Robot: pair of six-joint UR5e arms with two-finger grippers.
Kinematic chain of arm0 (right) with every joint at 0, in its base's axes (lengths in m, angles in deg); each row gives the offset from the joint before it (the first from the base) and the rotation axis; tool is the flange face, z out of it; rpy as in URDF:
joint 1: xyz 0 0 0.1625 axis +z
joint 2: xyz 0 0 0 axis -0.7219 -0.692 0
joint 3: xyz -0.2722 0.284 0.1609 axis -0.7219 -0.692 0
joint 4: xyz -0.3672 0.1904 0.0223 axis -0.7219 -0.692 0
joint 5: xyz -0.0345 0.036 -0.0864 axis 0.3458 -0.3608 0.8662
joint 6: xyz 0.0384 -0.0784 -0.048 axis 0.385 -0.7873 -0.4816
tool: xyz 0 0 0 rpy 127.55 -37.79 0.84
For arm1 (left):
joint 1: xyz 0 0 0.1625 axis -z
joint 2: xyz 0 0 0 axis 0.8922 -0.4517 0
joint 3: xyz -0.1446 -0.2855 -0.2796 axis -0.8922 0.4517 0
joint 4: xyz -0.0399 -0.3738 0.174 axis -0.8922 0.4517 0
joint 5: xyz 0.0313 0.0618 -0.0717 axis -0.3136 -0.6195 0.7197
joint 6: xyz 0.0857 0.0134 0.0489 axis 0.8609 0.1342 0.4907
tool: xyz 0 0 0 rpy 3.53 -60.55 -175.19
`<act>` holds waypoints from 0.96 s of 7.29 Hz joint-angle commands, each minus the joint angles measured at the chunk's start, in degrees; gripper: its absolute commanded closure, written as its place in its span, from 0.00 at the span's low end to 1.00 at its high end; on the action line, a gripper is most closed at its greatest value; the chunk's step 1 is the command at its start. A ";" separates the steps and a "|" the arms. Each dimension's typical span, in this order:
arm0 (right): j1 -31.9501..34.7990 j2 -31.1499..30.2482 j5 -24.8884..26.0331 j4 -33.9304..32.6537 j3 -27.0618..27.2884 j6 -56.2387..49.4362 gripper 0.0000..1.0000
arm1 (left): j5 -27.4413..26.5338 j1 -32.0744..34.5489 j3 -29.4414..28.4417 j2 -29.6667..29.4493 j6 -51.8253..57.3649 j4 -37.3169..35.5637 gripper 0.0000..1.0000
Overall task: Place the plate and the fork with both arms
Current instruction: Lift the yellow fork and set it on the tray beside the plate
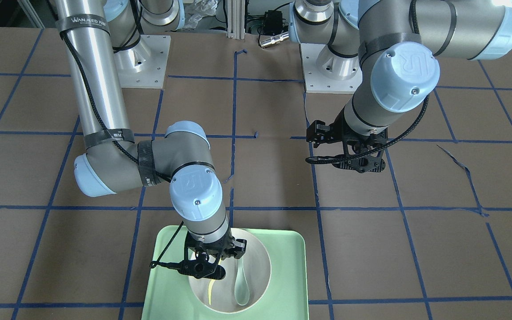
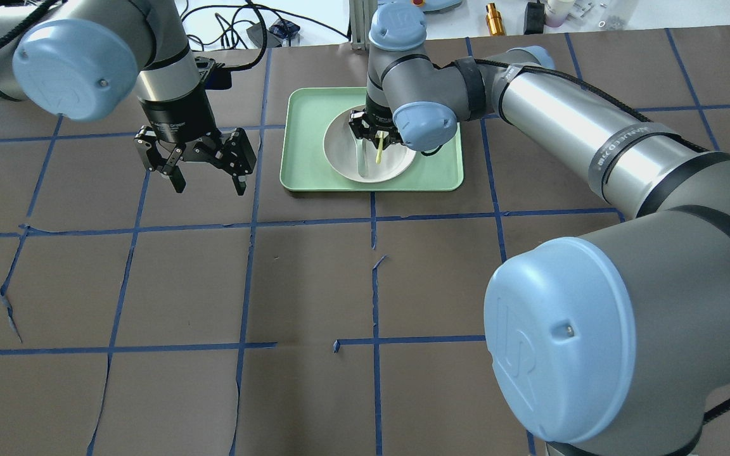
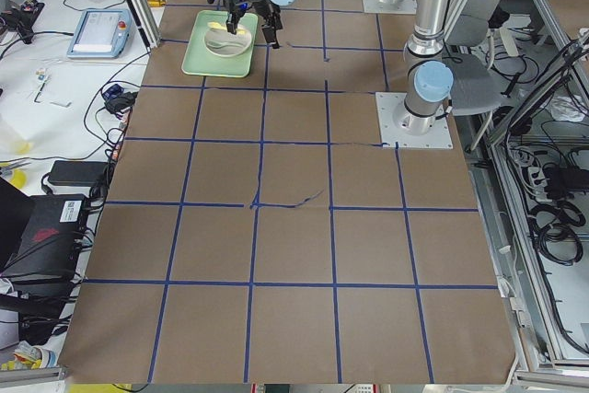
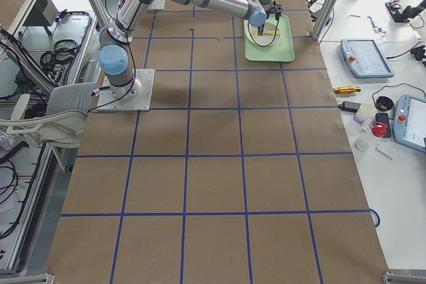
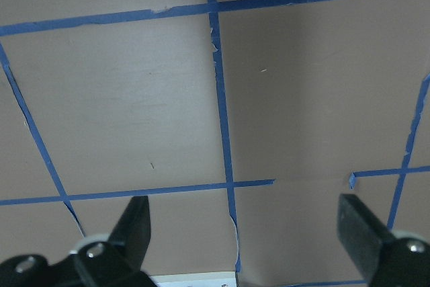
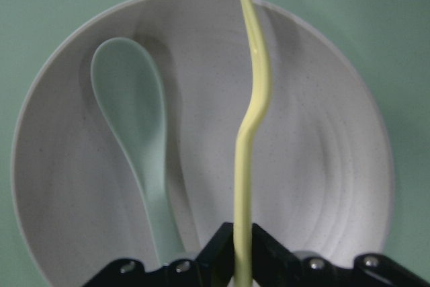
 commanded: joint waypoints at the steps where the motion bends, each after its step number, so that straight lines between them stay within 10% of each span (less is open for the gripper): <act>1: -0.94 -2.18 0.71 0.13 0.60 -3.61 1.00 | -0.04 -0.04 -0.03 0.03 0.08 0.00 0.00; 7: -11.05 -1.40 -3.85 1.80 5.79 -21.88 1.00 | 0.14 0.05 0.06 -0.06 -0.54 -0.27 0.00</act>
